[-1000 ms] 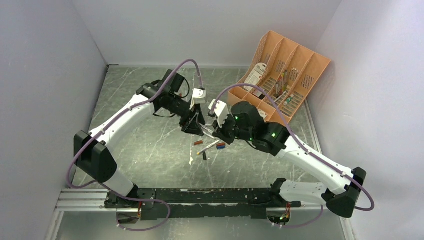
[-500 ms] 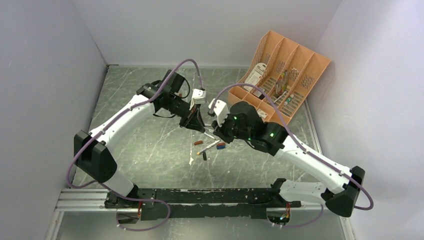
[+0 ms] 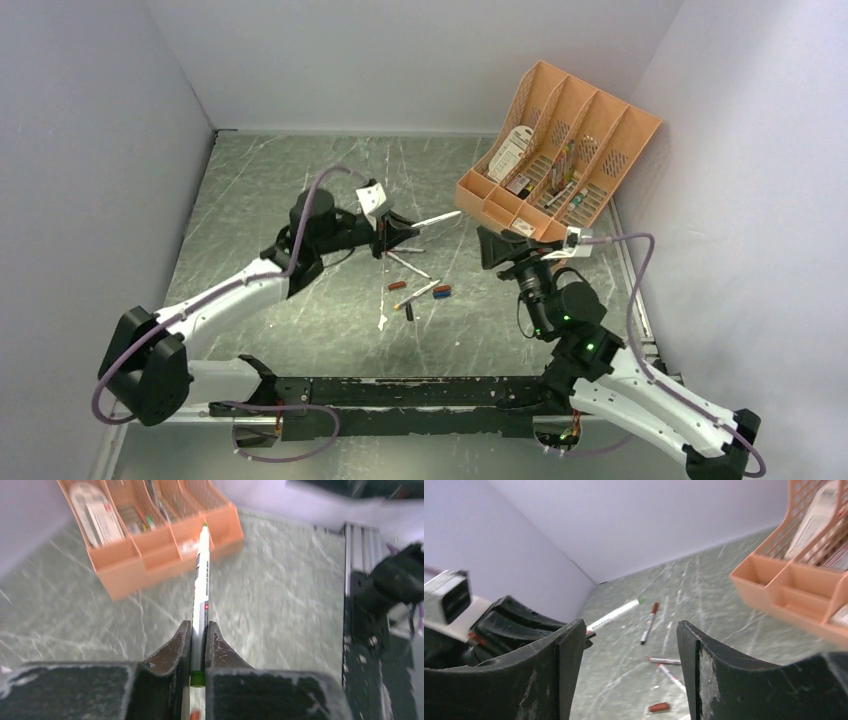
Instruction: Insert the pens into the pen caps
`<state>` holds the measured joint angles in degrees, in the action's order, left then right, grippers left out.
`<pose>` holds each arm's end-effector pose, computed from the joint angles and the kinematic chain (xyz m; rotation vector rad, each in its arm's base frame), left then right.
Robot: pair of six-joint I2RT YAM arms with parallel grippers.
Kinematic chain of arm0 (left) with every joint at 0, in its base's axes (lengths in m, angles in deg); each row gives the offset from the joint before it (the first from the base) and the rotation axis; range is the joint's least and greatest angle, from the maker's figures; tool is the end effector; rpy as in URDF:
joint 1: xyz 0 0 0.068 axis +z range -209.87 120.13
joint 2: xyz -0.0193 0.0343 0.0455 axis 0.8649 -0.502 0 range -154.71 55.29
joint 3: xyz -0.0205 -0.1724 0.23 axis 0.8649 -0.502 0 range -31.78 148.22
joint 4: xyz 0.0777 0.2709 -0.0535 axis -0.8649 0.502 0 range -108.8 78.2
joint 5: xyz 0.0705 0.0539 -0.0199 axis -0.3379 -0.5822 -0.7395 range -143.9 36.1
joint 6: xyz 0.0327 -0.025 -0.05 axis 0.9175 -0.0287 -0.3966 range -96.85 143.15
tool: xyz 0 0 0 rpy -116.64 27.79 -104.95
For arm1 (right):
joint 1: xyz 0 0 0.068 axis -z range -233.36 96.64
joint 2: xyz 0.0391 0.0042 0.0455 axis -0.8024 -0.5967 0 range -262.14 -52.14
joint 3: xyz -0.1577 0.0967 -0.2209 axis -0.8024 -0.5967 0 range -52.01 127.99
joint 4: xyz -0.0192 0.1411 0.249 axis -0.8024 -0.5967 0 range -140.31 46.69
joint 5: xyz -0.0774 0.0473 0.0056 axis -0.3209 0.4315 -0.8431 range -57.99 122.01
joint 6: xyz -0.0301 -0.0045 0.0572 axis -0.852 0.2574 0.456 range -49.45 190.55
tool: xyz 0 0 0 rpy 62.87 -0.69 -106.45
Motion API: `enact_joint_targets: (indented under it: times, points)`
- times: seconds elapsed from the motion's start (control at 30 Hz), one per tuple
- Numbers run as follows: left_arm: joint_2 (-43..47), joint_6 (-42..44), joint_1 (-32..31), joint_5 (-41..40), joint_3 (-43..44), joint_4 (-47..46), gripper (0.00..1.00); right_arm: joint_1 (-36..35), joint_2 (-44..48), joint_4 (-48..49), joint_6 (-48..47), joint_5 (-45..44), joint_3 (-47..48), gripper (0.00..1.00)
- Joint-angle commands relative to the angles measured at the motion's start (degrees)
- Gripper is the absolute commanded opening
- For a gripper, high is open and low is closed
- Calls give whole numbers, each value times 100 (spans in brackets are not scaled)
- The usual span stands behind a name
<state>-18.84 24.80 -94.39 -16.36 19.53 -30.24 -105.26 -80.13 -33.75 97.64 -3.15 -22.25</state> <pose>0.2538 -0.2120 0.3099 1.0164 1.5278 -0.9857 0.1192 0.1046 0.3359 0.2200 1.4314 0.7183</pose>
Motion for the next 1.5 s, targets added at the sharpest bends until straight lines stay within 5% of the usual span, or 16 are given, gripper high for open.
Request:
enact_joint_targets:
  times: [0.0, 0.2, 0.6, 0.83, 0.9, 0.97, 1.03, 1.13, 1.23, 1.37, 1.47]
  points:
    - [410, -764, -457, -1614, -839, -3745, 7, 4, -290, 1776, 1582, 34, -478, 68]
    - [477, -455, -1111, -2331, -1119, -4573, 7, 18, -1144, 2440, 1579, 1251, 119, 86]
    - [711, -325, -1374, -2344, -1277, -4689, 7, 76, -2366, 3181, 1476, 1803, 970, 76]
    - [959, -296, -1399, -2134, -1292, -4564, 7, 236, -2729, 3156, 1564, 2047, 1216, 49]
    - [980, -229, -1398, -2183, -1311, -4469, 7, 315, -2796, 3164, 1615, 2155, 1225, 17]
    - [998, -161, -1394, -2245, -1299, -4291, 7, 376, -2850, 3175, 1641, 2260, 1225, 0]
    - [1012, -214, -1391, -2221, -1107, -3721, 14, 431, -2904, 3122, 1549, 2363, 1236, 0]
    - [955, -407, -1357, -1985, -559, -2565, 42, 477, -3060, 2755, 1153, 2667, 1421, 0]
    - [825, -558, -1245, -1449, -233, -2169, 56, 483, -3237, 2160, 602, 3050, 1785, 0]
    - [635, -673, -1129, -1274, 39, -1872, 55, 484, -3274, 2020, 251, 3541, 1941, 0]
    - [534, -858, -1002, -1317, 98, -1872, 38, 487, -3248, 1837, 59, 3762, 2016, 0]
